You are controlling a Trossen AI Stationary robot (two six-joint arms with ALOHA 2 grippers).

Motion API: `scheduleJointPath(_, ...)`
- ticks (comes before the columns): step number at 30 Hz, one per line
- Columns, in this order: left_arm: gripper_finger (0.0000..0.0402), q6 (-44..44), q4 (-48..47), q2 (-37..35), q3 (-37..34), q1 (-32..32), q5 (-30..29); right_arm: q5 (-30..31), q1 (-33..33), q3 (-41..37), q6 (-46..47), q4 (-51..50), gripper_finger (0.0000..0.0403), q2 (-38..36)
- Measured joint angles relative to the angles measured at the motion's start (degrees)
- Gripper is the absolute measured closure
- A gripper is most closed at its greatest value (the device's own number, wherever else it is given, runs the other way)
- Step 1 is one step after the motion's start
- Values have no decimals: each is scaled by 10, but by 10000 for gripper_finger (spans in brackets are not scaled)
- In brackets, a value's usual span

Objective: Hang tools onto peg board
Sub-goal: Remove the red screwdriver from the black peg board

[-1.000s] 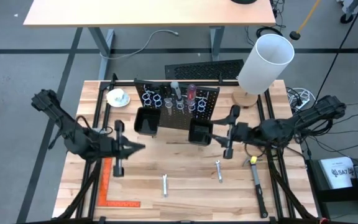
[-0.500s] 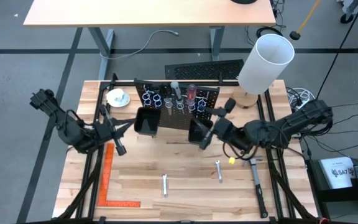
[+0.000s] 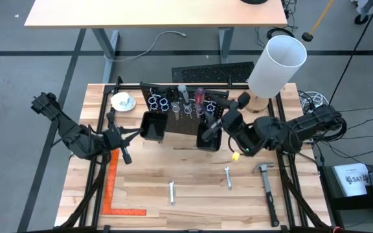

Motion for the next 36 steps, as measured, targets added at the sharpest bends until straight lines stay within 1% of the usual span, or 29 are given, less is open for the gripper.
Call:
scheduleJointPath(5,393,0,-21,0,0,0,0,-3,-18,0,41,-3,186,3)
scheduleJointPath(10,393,-15,-43,0,0,0,0,-20,-25,0,55,-6,147,8)
scheduleJointPath(14,393,-15,-46,0,0,0,0,-20,-28,0,61,-4,131,8)
scheduleJointPath(17,393,-15,-46,0,0,0,0,-24,-35,0,78,-4,130,8)
scheduleJointPath(22,393,-15,-46,0,0,0,0,-91,-48,0,108,-9,142,8)
scheduleJointPath(31,393,-15,-46,0,0,0,0,-99,-79,0,118,-9,161,8)
scheduleJointPath(34,393,-15,-46,0,0,0,0,-131,-86,0,123,-12,170,8)
scheduleJointPath(36,393,-15,-46,0,0,0,0,-141,-89,0,132,-16,179,8)
